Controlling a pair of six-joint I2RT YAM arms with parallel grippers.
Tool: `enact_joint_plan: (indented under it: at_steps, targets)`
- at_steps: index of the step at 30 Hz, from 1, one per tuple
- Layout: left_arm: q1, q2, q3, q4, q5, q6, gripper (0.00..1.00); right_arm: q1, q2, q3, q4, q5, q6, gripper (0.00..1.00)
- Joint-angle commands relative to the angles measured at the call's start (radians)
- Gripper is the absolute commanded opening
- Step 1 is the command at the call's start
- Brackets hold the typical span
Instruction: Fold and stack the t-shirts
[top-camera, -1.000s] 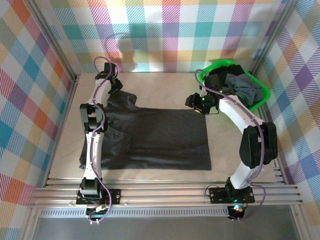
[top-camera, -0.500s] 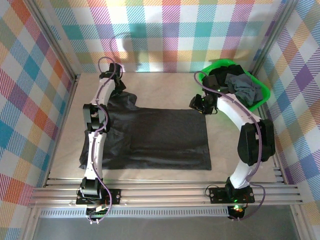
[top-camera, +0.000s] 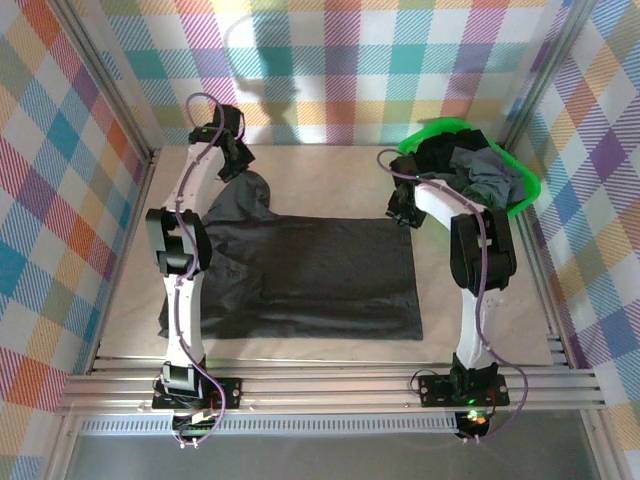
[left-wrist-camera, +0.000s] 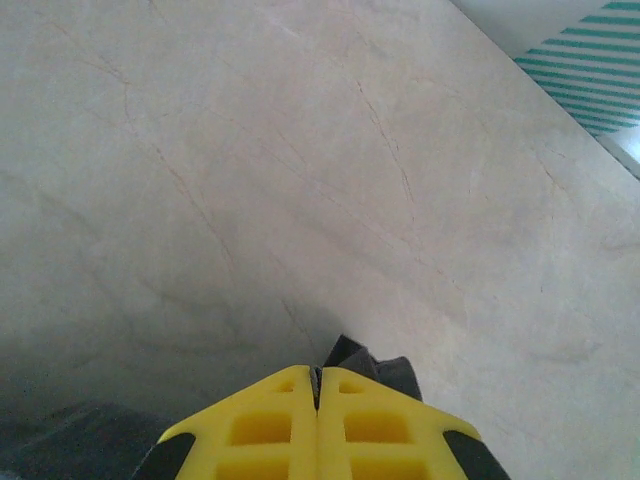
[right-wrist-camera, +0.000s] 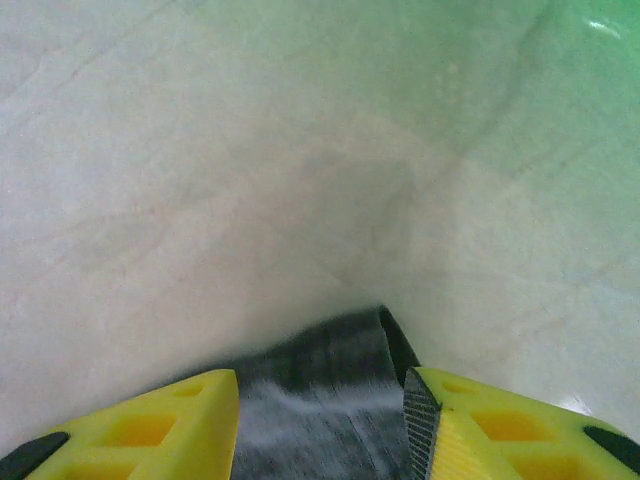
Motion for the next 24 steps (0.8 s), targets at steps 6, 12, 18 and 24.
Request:
enact_joint_plan:
  at_steps: [6, 12, 18, 24]
  targets:
    - [0.002, -0.105, -0.049, -0.007, 0.049, -0.006, 0.00, -0.015, 0.077, 0.068, -0.068, 0.032, 0.062, 0.45]
    - [0.001, -0.116, -0.034, -0.021, 0.047, 0.012, 0.00, -0.016, 0.081, 0.035, -0.068, 0.039, 0.083, 0.31]
    - [0.001, -0.131, -0.042, -0.059, 0.028, 0.023, 0.00, -0.015, 0.074, 0.054, -0.066, 0.043, 0.032, 0.04]
    - [0.001, -0.290, -0.211, -0.070, -0.025, -0.006, 0.00, 0.004, -0.045, -0.037, 0.049, 0.021, -0.099, 0.00]
